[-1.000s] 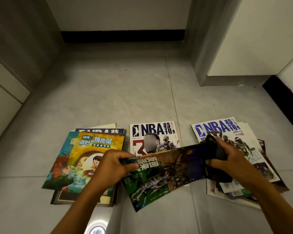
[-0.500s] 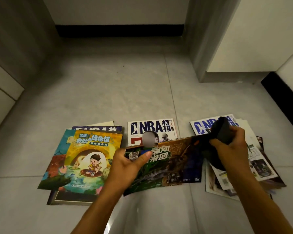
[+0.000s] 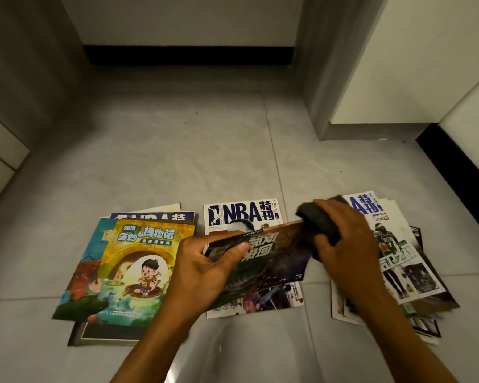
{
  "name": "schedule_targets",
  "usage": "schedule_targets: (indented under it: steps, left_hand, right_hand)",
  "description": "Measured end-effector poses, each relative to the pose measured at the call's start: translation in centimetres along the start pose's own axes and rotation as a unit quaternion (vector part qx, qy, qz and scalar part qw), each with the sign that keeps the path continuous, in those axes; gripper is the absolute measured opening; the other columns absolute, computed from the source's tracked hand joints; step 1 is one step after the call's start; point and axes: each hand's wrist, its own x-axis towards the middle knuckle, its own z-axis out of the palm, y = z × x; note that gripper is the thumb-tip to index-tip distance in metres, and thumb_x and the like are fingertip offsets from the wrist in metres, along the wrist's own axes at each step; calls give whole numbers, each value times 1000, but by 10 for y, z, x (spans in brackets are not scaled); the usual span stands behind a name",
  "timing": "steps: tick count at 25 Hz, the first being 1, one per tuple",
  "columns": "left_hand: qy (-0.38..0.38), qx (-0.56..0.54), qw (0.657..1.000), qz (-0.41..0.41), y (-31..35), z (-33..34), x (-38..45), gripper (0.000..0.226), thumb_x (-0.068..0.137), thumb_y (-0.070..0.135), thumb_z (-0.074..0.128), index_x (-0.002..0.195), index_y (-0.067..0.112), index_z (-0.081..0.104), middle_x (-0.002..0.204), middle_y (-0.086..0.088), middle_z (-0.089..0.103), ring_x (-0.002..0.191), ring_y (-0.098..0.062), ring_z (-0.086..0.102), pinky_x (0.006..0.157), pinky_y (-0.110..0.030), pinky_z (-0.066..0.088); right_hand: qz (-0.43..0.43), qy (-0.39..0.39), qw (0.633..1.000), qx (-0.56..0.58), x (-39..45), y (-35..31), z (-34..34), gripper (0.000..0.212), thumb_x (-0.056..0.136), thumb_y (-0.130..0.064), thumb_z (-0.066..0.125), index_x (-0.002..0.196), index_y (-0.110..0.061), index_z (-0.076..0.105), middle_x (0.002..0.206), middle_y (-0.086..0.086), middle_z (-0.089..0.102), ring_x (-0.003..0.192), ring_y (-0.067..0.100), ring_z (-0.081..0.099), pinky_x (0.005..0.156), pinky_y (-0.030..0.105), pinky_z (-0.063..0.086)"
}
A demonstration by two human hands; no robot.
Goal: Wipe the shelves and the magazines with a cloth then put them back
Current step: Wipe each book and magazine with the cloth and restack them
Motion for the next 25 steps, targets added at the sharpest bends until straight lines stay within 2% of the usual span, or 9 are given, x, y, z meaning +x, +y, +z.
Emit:
schedule_targets:
  steps: [2,5,7,9,12,16,19,22,25]
  left_hand:
    - [-8,13,1000,4,0,4,-1,20,82,14,70,87,33,71,82,20,73,76,-1,69,64,-13,53]
    - [-20,44,999,23,0,9,1,23,83,13,69,77,35,68,75,20,71,69,-1,68,61,-10,50]
    - [-17,23,1000,5,2,4,1,20,82,14,68,78,33,67,75,22,71,71,1,68,61,-8,48]
    - [-13,-11,999,-27,2,-2,0,8,78,24,67,82,31,69,78,22,72,76,1,69,61,-8,49]
    - [-22,-26,999,-25,0,0,-6,14,74,30,67,87,27,72,83,15,74,79,-3,70,64,-11,52]
    - [-34,31,999,-5,-7,13,-2,16,83,19,71,79,35,72,78,17,73,72,-2,69,63,-15,53]
    - [-33,50,998,-5,-11,12,-1,30,73,11,64,71,41,70,66,18,68,61,-2,65,56,-13,49]
    - [-47,55,997,41,-10,9,-2,27,74,20,67,73,47,70,68,23,68,64,0,66,58,-11,50]
    - [-37,79,996,30,-9,6,-2,16,81,24,73,89,37,72,85,18,73,79,-2,69,68,-20,57]
  right_hand:
    - [19,36,999,-15,-8,-14,7,51,82,-7,63,132,-13,53,128,9,56,123,26,48,104,31,33]
    - [-113,21,993,2,-36,-66,28,47,82,-21,47,128,-17,56,124,1,58,119,16,49,100,31,40]
    - [-164,-20,986,21,-29,-60,24,47,83,-21,47,129,-17,56,125,0,59,120,12,47,101,32,40]
    - [-97,-20,995,4,-9,-15,12,46,84,-12,57,130,-17,54,127,3,58,121,12,45,103,36,39]
    - [44,-13,998,-36,2,21,-5,50,82,-3,68,130,-11,55,127,12,58,123,29,49,104,38,35]
    - [-53,-14,999,1,-31,-49,29,45,83,-20,48,127,-17,57,124,1,58,119,17,49,102,30,38]
    - [-132,1,989,60,-51,-88,34,49,78,-22,44,123,-18,62,119,-2,61,115,13,50,100,28,40]
    - [-200,-47,976,71,-44,-70,24,51,79,-20,48,130,-21,55,125,-4,58,119,9,47,103,27,39]
    - [-142,-93,985,-13,-19,-10,8,54,82,-19,61,135,-24,48,129,-2,55,122,9,44,103,33,39]
